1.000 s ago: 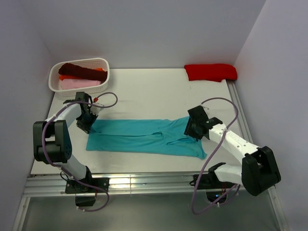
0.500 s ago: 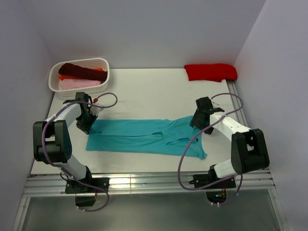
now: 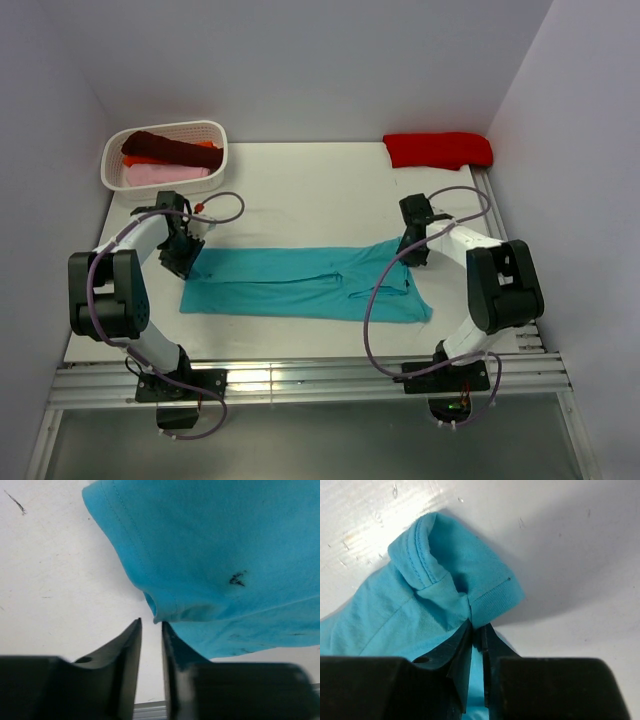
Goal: Roll the t-shirts
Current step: Fold the tshirt
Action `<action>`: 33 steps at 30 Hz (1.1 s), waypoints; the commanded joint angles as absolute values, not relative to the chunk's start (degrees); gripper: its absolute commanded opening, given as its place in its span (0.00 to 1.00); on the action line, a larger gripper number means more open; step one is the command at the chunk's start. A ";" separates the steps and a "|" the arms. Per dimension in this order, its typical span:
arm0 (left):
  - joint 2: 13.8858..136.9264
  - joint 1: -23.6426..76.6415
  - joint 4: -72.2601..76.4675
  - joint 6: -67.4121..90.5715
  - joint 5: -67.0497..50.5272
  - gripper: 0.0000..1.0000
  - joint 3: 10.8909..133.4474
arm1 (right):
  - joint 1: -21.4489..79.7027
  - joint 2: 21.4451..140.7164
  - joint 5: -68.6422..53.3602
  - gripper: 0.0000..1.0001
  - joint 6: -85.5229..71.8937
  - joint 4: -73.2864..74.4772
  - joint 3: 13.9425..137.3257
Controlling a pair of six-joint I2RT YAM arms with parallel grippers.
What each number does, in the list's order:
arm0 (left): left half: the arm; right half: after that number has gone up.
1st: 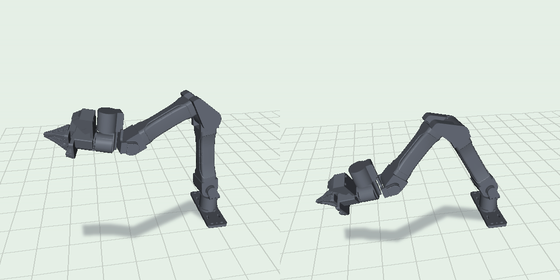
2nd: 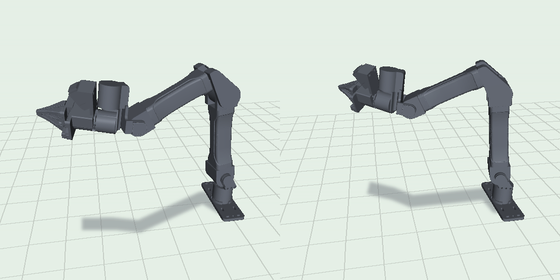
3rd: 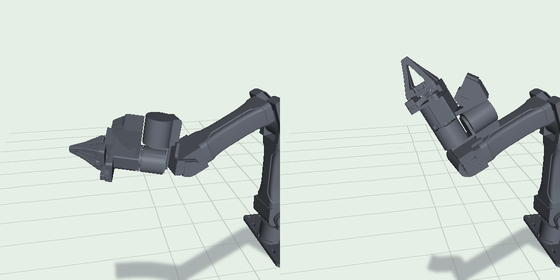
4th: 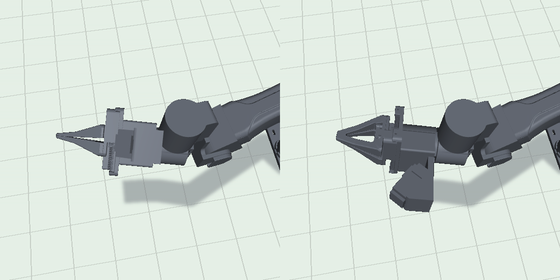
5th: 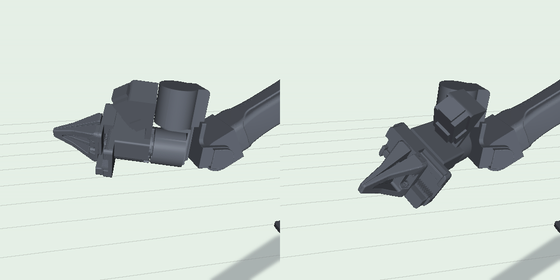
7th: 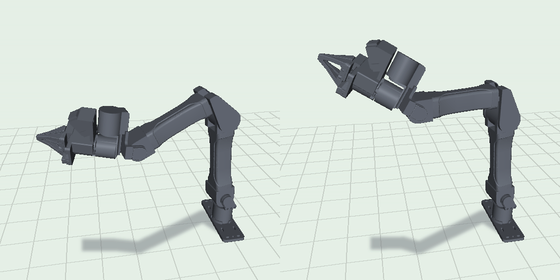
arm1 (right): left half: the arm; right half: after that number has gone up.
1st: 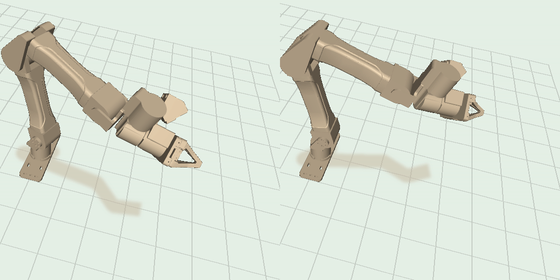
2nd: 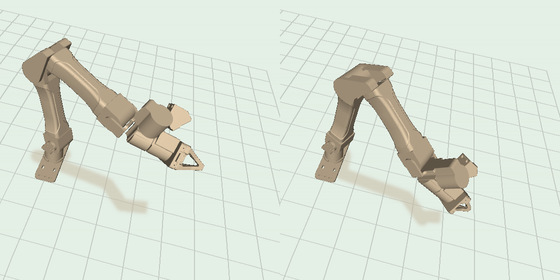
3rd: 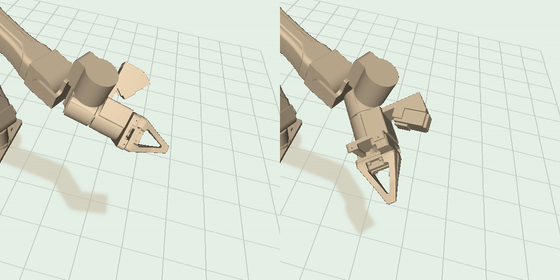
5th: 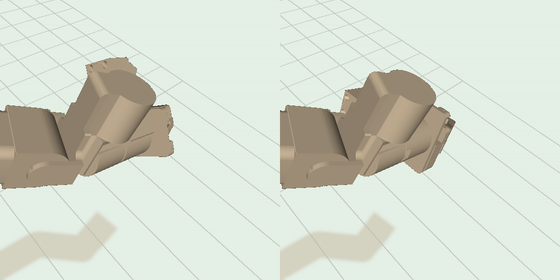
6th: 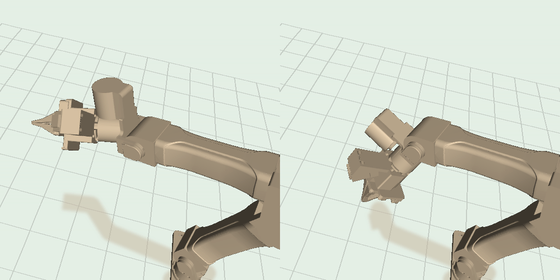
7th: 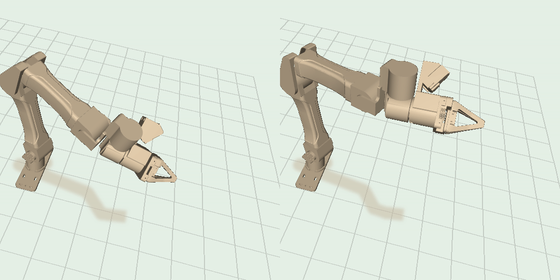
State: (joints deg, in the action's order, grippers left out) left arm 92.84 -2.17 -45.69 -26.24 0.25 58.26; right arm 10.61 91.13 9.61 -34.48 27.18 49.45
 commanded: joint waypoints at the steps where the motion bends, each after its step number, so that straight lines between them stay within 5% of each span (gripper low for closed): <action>1: 90.44 -2.46 -46.84 -26.28 -1.76 0.30 60.91 | 9.93 94.13 12.30 0.17 -33.31 29.35 52.03; 8: 89.65 -2.46 -47.81 -25.49 -3.69 0.53 65.29 | 6.25 99.22 15.99 0.14 -30.41 33.66 59.31; 22: 98.17 -2.37 -51.77 -22.06 -13.53 0.57 76.36 | -3.24 109.32 19.33 0.16 -25.84 37.79 72.58; 25: 100.54 -2.29 -51.94 -21.27 -16.60 0.58 78.83 | -4.91 110.91 19.42 0.30 -24.96 38.49 75.13; 27: 102.47 -2.11 -52.21 -20.83 -19.06 0.58 80.06 | -5.18 111.09 20.12 0.49 -24.87 39.98 76.20; 30: 104.32 -2.02 -52.65 -20.65 -22.66 0.59 82.00 | -5.27 107.77 21.09 0.60 -25.49 40.08 75.33; 33: 106.08 -1.93 -52.91 -20.48 -25.04 0.61 83.49 | -4.92 101.97 20.83 0.61 -26.37 41.39 73.39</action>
